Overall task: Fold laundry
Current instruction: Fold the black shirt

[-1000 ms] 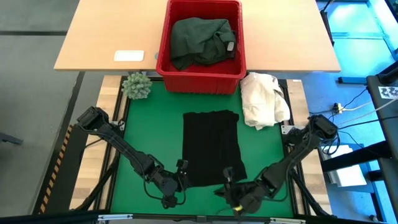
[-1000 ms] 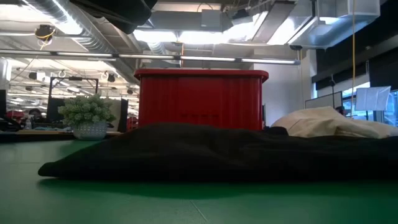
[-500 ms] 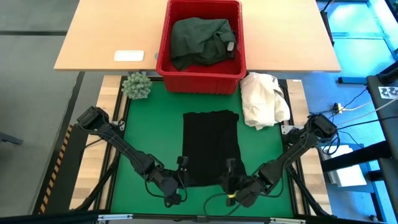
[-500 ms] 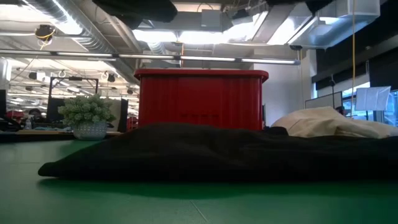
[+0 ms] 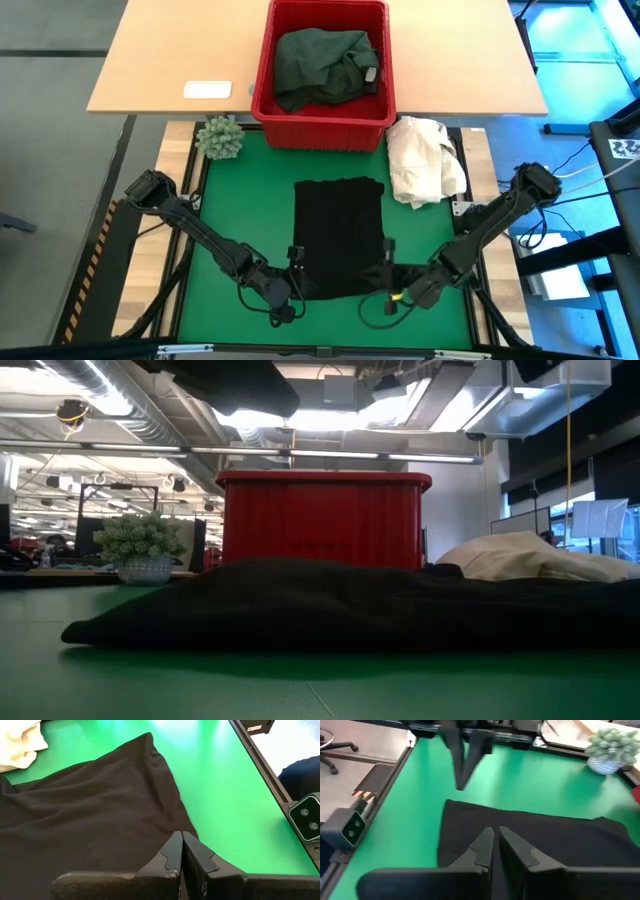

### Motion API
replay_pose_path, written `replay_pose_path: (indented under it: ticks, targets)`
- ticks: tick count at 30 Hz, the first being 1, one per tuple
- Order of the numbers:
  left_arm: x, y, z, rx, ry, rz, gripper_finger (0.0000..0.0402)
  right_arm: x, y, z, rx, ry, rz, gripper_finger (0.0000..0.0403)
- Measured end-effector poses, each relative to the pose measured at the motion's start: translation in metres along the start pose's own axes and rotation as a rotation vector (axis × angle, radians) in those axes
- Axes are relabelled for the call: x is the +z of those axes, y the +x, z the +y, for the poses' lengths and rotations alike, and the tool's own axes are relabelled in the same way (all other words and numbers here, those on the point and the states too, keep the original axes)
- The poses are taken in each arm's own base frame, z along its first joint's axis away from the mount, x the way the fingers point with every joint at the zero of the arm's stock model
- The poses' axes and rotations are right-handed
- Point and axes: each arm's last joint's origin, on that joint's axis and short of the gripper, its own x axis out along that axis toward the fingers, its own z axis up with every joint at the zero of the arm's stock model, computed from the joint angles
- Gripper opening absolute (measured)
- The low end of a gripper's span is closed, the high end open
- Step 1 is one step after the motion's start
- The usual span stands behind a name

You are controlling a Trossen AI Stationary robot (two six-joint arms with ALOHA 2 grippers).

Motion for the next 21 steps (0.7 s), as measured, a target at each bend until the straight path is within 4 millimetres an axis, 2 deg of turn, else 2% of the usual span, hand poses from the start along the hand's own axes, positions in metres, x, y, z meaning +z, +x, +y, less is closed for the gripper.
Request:
replay_pose_path:
  ticks: [5, 10, 21]
  targets:
    - [0.000, 0.000, -0.001, -0.015, 0.000, 0.006, 0.0000, -0.014, -0.022, -0.013, 0.005, 0.058, -0.061, 0.0030]
    - [0.000, 0.001, 0.002, -0.009, 0.023, 0.006, 0.0000, -0.026, -0.035, -0.010, 0.031, 0.060, -0.095, 0.0030]
    - [0.003, 0.008, 0.020, 0.016, -0.034, 0.015, 0.0000, -0.034, -0.037, -0.010, -0.016, 0.001, -0.054, 0.0030]
